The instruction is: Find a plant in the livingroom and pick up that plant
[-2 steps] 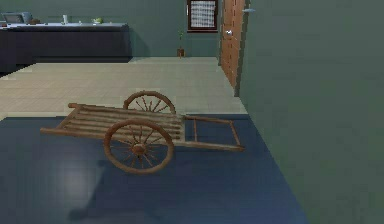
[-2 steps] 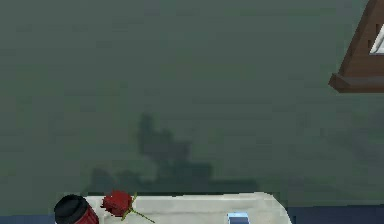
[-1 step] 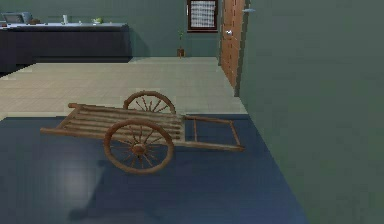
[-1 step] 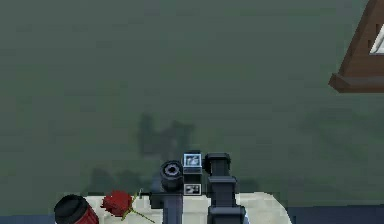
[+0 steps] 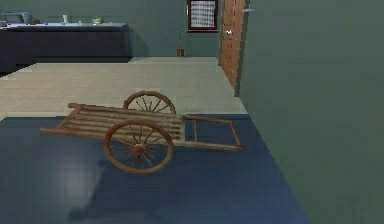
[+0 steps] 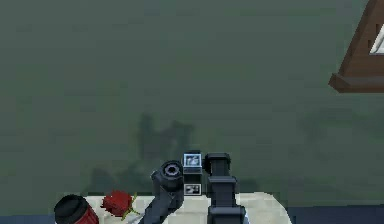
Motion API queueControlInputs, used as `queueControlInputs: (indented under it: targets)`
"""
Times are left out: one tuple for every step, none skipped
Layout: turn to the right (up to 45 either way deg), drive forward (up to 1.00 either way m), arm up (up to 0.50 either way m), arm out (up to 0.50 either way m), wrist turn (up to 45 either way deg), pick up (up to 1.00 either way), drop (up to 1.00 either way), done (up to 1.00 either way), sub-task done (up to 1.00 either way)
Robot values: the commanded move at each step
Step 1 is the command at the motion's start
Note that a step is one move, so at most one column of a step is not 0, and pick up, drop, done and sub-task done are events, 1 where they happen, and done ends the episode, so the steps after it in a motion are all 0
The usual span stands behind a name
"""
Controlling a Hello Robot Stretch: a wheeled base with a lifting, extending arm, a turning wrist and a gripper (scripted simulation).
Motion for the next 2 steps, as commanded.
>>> queueControlInputs:
  targets:
    - [0.0, 0.00, 0.00, 0.00, 45.0, 0.00, 0.00, 0.00, 0.00]
    - [0.0, 0.00, 0.00, 0.00, 45.0, 0.00, 0.00, 0.00, 0.00]
